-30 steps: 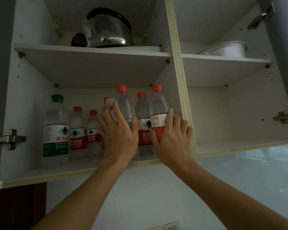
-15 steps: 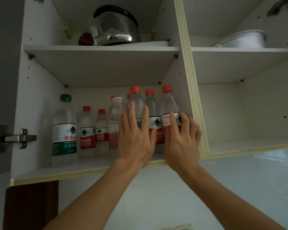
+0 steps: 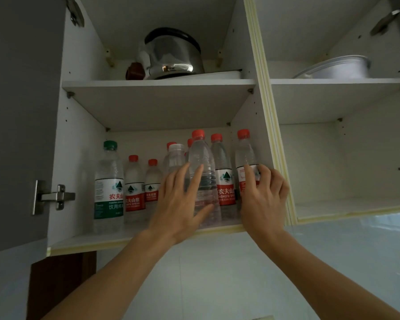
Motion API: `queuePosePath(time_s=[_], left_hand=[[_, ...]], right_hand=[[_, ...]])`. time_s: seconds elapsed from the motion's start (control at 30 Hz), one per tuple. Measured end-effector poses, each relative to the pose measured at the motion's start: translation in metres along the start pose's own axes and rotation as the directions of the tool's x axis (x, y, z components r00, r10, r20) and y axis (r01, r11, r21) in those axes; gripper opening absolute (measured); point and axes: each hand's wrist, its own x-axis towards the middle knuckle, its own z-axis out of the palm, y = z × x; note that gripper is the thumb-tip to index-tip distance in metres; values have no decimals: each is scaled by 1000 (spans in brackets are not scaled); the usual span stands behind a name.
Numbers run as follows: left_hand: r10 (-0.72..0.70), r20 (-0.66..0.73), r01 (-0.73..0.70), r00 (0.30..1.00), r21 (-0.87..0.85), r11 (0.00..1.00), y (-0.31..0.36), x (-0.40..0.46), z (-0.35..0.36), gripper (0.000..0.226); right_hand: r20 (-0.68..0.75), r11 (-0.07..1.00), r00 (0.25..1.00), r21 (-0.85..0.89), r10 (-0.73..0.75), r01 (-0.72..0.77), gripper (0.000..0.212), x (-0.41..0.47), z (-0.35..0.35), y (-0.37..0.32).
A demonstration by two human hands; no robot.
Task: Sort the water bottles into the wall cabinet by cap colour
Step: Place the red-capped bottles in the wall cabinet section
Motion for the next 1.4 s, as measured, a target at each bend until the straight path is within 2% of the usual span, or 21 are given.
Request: queuePosePath(time_s=[0.13,0.2,0.33,0.43,0.63,0.8,0.97,1.17,1.27,1.4], left_hand=[[73,146,-84,987,70,994,-19,4,-10,119],[116,159,-133,980,101,986,-22,9,-11,126],[164,142,-183,976,137,973,-14,18,-6,125],[175,149,-200,973,175,964,-4,21,0,121],[137,139,-163,981,201,966,15,26,11,116],[117,125,-141,985,205,969,27,30,15,113],[114,57,-121,992,154,981,13,23,3,99],[70,-195,-33,978,185,982,-42,8,-29,87],[-88,-180,116,980,152,982,-71,-2,-41,84],[-289,-119,302,950,102,948,-94,-17,-46,93]], right_hand=[[41,998,999,-54,-21,23,85,3,-5,7],[47,998,998,-56,-35,38,86,3,-7,10],[28,995,996,-60,-80,82,82,0,-10,15],[0,993,994,-55,-108,108,70,-2,-13,18],[-24,990,990,20,-138,138,55,-3,-25,16],[-11,974,988,170,-151,151,44,2,-39,-3],[58,853,981,504,-187,133,35,4,-49,-31],[194,784,943,613,-270,98,46,1,-40,-60],[301,778,924,628,-236,-6,53,-1,-30,-76],[450,783,879,599,-155,-168,60,-1,-16,-99]])
